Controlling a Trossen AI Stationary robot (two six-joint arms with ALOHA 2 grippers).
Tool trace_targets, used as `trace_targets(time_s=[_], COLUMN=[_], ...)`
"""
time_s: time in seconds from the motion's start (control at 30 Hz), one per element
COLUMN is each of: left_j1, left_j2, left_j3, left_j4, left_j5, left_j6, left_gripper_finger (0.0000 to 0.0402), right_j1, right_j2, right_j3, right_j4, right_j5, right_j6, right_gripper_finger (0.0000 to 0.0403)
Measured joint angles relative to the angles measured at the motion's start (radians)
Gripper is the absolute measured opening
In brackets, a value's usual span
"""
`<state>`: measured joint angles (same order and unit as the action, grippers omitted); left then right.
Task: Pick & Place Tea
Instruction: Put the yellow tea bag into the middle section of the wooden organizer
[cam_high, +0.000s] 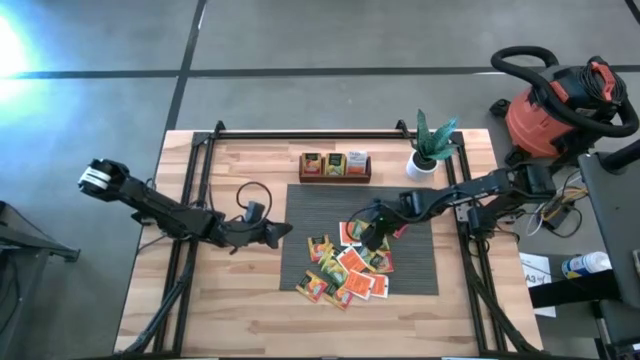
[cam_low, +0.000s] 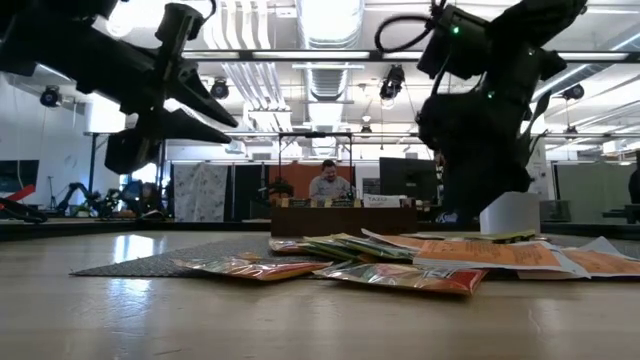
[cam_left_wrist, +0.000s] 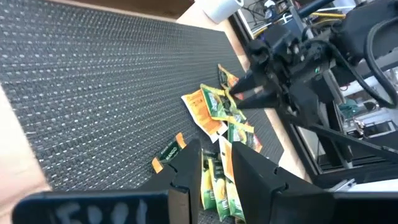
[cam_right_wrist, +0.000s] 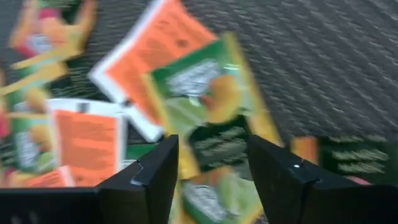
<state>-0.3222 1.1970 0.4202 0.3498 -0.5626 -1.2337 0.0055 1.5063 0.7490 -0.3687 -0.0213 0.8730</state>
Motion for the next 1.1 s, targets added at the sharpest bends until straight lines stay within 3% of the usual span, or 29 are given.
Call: trace_targets(time_s=[0.17, 0.63, 0.9, 1.1], left_j1=[0.008, 0.041, 0.198, 0.325], left_j2=[0.064, 0.157, 0.168, 0.242], left_j3=[0.006, 0.062, 0.129, 0.236], left_j4=[0.076, 0.092, 0.103, 0.096], left_j5=[0.030, 0.069, 0.302, 0.492], left_j6=[0.005, 0.034, 0.159, 0.247], left_gripper_finger=[0.0084, 0.0084, 0.0084, 0.0084], right_j1=[-0.042, -0.110, -0.122, -0.121], right_j2=[0.001, 0.010, 0.060, 0.080], right_j3=[-0.017, -0.026, -0.030, -0.033], right_j4=[-0.048, -0.020, 0.008, 0.119], right_j5=[-0.010, -0.092, -0.134, -0.201], right_j6=[0.040, -0.018, -0.042, -0.019], right_gripper_finger=[0.0196, 0.0194, 0.0194, 0.0194])
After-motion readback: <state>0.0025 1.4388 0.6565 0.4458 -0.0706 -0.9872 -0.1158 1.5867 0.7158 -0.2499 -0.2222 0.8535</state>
